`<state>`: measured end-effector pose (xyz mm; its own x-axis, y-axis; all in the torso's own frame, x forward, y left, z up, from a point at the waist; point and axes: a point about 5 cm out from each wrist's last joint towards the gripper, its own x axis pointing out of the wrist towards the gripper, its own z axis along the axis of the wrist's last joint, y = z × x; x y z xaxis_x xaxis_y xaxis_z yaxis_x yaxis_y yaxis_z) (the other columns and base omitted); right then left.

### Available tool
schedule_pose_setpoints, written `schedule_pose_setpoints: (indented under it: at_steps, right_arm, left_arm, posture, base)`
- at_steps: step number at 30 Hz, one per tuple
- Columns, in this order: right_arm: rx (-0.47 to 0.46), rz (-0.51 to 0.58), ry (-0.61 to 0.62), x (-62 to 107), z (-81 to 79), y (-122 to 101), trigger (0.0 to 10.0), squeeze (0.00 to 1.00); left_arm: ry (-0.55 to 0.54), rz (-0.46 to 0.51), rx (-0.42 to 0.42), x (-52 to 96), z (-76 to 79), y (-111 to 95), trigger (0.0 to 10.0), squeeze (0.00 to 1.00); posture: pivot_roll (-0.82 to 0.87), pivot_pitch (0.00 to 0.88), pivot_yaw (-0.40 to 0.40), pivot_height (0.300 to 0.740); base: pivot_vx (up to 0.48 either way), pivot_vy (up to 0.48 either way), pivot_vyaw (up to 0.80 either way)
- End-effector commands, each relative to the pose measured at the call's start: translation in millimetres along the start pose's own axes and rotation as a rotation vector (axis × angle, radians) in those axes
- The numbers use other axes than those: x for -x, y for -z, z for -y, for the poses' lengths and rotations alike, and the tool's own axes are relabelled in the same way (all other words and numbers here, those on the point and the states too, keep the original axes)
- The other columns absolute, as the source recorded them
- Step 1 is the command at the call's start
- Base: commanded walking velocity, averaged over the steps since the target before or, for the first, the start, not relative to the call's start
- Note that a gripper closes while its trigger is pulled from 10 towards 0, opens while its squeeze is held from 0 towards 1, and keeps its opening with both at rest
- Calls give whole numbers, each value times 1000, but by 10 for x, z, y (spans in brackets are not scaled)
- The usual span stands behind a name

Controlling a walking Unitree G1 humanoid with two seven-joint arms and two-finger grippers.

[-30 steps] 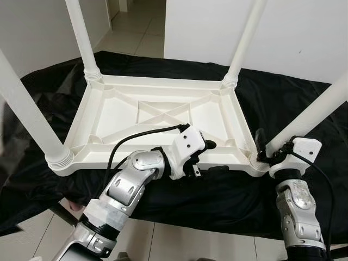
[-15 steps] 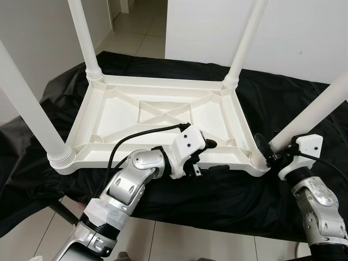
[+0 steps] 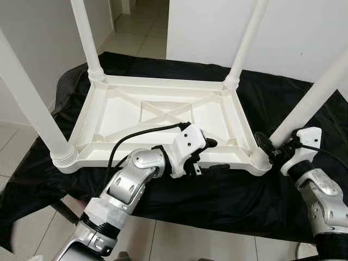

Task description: Building children table

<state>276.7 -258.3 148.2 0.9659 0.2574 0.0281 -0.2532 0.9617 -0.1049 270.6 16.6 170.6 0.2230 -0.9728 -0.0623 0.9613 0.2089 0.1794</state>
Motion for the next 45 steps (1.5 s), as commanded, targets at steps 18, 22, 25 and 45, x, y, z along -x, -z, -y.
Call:
schedule_pose_setpoints:
  at_steps: [18,22,25,45]
  right_arm:
    - [-189,-205,108,20,109,382,10000,0]
    - [-169,-223,122,-6,99,408,10000,0]
    - [-152,-225,104,-14,49,433,10000,0]
    - [-214,-167,552,-220,-402,372,10000,0]
  left_arm:
    - [-49,-3,-5,-13,-28,-13,10000,0]
    - [-45,-3,-6,-15,-22,-12,10000,0]
    - [-44,-4,-7,-13,-18,-10,10000,0]
    - [-41,-1,1,-10,22,0,10000,0]
  posture:
    - [16,0,-42,740]
    - [18,0,-43,740]
    - [21,0,-45,740]
    - [20,0,-61,740]
  base:
    - [0,0,0]
    - [0,0,0]
    - [0,0,0]
    - [0,0,0]
